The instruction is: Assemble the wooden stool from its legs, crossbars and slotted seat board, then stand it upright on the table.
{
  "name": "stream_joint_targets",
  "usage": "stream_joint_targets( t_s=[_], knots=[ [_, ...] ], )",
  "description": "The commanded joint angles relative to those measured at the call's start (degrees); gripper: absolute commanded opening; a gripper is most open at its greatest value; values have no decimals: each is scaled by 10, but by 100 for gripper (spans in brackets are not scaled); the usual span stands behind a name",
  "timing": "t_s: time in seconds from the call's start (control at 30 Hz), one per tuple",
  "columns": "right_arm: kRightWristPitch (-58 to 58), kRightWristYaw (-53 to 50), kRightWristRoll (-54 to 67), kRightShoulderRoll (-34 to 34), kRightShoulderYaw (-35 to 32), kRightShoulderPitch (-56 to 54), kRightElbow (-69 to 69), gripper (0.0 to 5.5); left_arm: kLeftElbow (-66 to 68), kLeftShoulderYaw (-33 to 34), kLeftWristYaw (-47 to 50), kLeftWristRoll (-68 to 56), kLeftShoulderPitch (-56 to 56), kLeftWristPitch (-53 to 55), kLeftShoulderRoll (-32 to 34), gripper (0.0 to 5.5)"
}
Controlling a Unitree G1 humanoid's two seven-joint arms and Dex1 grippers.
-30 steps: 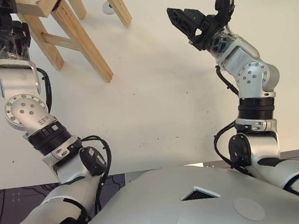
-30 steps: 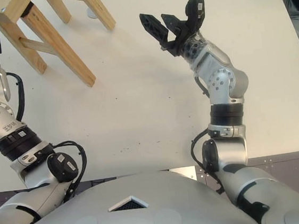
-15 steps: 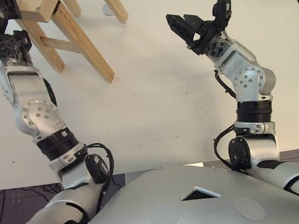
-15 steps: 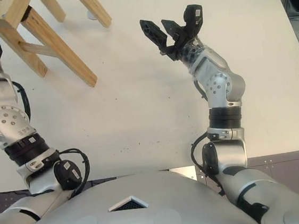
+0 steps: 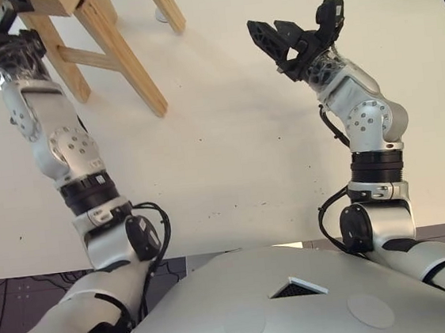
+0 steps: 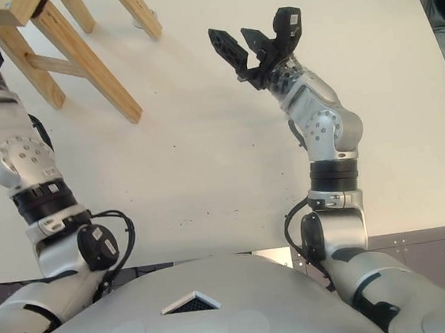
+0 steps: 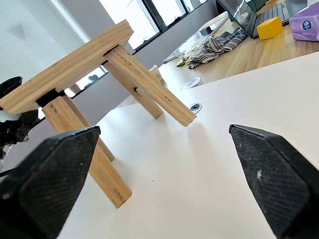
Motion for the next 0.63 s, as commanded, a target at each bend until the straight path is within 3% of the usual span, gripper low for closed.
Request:
stream_joint_targets(
  t_s=[0.03, 0.2, 0.4, 0.5, 0.63],
  knots=[
    [-7, -3, -4, 3, -2, 1, 10, 479, 36, -29, 5, 75, 27, -24, 13, 536],
    [-18, 1, -15, 3, 6, 3, 13, 479, -20, -94, -51, 154, 35, -139, 17, 536],
    [-85, -59, -31, 37, -6, 13, -54, 479, -252, -170, -27, 181, 179, -99, -49, 536],
    [-133, -116, -96, 45, 26, 41, -121, 479, -311, -188, -14, 208, 252, -83, -64, 536],
    [-185, -180, -187, 43, 56, 103, -179, 451, -324, -197, -14, 212, 355, -80, -80, 479]
  ],
)
